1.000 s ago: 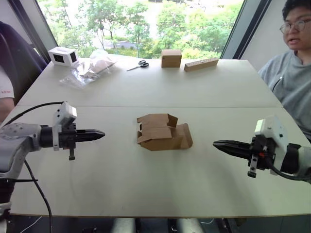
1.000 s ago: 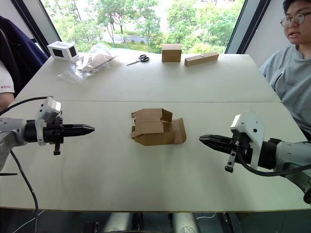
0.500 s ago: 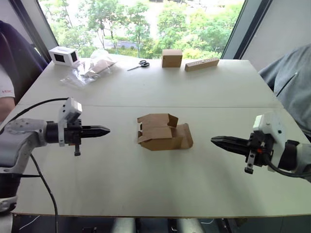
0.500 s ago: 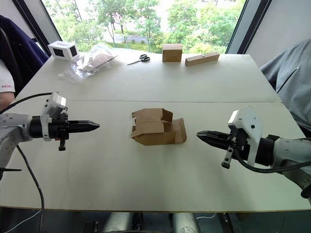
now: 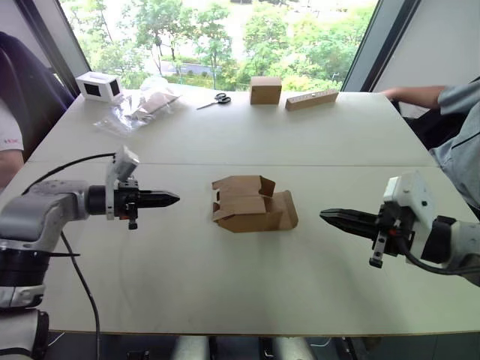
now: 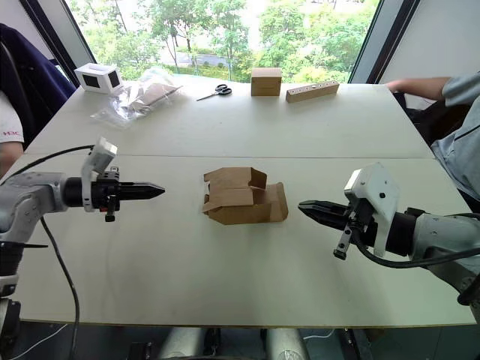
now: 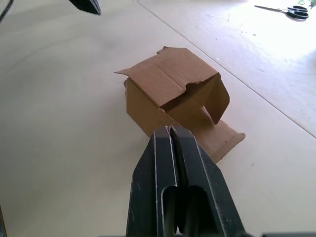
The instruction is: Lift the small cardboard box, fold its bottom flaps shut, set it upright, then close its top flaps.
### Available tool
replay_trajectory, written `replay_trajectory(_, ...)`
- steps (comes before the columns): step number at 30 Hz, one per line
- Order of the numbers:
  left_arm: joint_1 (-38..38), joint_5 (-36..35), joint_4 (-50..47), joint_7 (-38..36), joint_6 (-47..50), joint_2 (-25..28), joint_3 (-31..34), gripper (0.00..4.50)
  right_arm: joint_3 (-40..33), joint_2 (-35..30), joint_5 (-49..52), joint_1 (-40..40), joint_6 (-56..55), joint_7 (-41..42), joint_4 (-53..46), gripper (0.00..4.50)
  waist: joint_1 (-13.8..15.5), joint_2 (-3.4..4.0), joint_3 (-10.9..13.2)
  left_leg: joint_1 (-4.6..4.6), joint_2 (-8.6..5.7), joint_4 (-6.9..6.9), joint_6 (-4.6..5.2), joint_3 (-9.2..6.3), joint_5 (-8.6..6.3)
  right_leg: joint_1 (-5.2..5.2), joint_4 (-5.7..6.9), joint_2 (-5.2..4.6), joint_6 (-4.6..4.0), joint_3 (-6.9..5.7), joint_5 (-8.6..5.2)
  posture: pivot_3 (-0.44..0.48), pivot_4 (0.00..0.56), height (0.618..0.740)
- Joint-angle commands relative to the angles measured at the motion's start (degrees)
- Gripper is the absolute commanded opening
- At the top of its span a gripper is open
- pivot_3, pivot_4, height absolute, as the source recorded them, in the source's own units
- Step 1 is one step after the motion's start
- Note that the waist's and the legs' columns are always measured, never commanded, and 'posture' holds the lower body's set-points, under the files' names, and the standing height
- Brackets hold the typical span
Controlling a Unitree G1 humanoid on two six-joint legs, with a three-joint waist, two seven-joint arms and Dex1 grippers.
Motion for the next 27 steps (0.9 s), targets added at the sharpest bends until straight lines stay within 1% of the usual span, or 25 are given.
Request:
replay_trajectory(1,-4.5,-6.0,4.4,1.4,13.3,-3.2,0.6,1.57,0.8,0.9,0.7,-0.5,-0.8,-1.5,-1.7,0.0,0.0,-0.02,0.0,0.01,0.0,0.0,0.0,-0.01,0.0,0.02,0.02,0.01,0.05,0.0,0.03,0.0,0.15,0.74)
replay_trajectory(2,-5.2,-6.7,5.1,1.7,15.3,-3.8,0.9,1.84,1.0,1.0,0.8,-0.5,-0.9,-1.7,-1.8,0.0,0.0,-0.03,0.0,0.01,0.0,0.01,0.0,-0.01,0.0,0.02,0.02,0.02,0.1,0.0,0.06,0.0,0.15,0.74)
replay_trajectory(3,-6.5,-7.9,7.5,2.0,19.5,-5.1,1.0,2.35,1.4,1.4,1.0,-0.6,-0.9,-2.4,-2.1,0.0,0.0,-0.03,0.0,0.0,0.0,0.02,0.0,-0.02,0.0,0.01,0.02,0.04,0.14,0.0,0.08,0.0,0.15,0.74)
replay_trajectory(5,-8.0,-9.2,11.2,1.9,25.0,-7.2,0.3,3.05,2.2,2.1,0.5,-0.4,-1.2,-3.8,-3.1,0.0,0.0,-0.03,0.0,0.0,-0.01,0.03,0.0,-0.03,0.0,0.01,0.03,0.05,0.16,0.0,0.09,0.0,0.15,0.74)
replay_trajectory(7,-9.2,-9.0,13.8,2.3,26.5,-8.4,0.0,3.86,2.3,2.8,1.1,0.0,-1.0,-5.1,-4.1,0.0,0.0,-0.03,0.0,0.0,-0.02,0.03,0.0,-0.04,0.0,0.02,0.03,0.05,0.17,0.0,0.09,0.0,0.15,0.74)
replay_trajectory(9,-10.9,-8.9,15.7,3.1,27.5,-9.2,1.0,4.41,1.8,3.4,2.2,0.7,-0.6,-6.6,-5.2,0.0,-0.2,-0.03,0.0,0.0,-0.02,0.03,0.0,-0.03,0.0,0.0,0.03,0.06,0.16,0.01,0.09,0.0,0.15,0.74)
replay_trajectory(14,-13.2,-9.4,16.7,5.6,30.8,-10.6,2.5,4.41,0.8,3.4,3.7,2.2,-0.6,-8.4,-6.4,0.0,0.0,-0.04,0.0,0.0,-0.01,0.03,-0.01,-0.06,0.01,0.01,0.04,0.06,0.14,0.0,0.08,0.0,0.15,0.74)
replay_trajectory(18,-13.4,-9.3,17.5,8.3,31.9,-13.1,3.2,4.41,1.1,3.0,4.3,2.4,-0.9,-9.3,-6.5,0.0,0.0,-0.04,0.0,0.0,-0.04,0.04,-0.01,-0.04,0.01,0.02,0.04,-0.02,0.15,0.02,0.09,0.0,0.15,0.74)
replay_trajectory(23,-14.3,-9.3,22.7,10.5,32.1,-17.1,4.8,4.41,1.4,2.3,5.1,1.9,-0.8,-9.8,-6.5,0.0,0.0,-0.04,0.0,0.0,-0.04,0.06,-0.01,-0.04,0.01,0.02,0.05,0.0,0.15,0.02,0.09,0.0,0.15,0.74)
replay_trajectory(27,-14.7,-7.6,26.8,10.7,29.0,-19.6,4.1,4.41,0.8,1.5,5.7,2.0,-0.8,-10.0,-6.6,0.0,0.0,-0.05,0.0,0.01,-0.06,0.06,-0.01,-0.06,0.02,0.03,0.06,0.01,0.15,0.01,0.1,0.0,0.15,0.74)
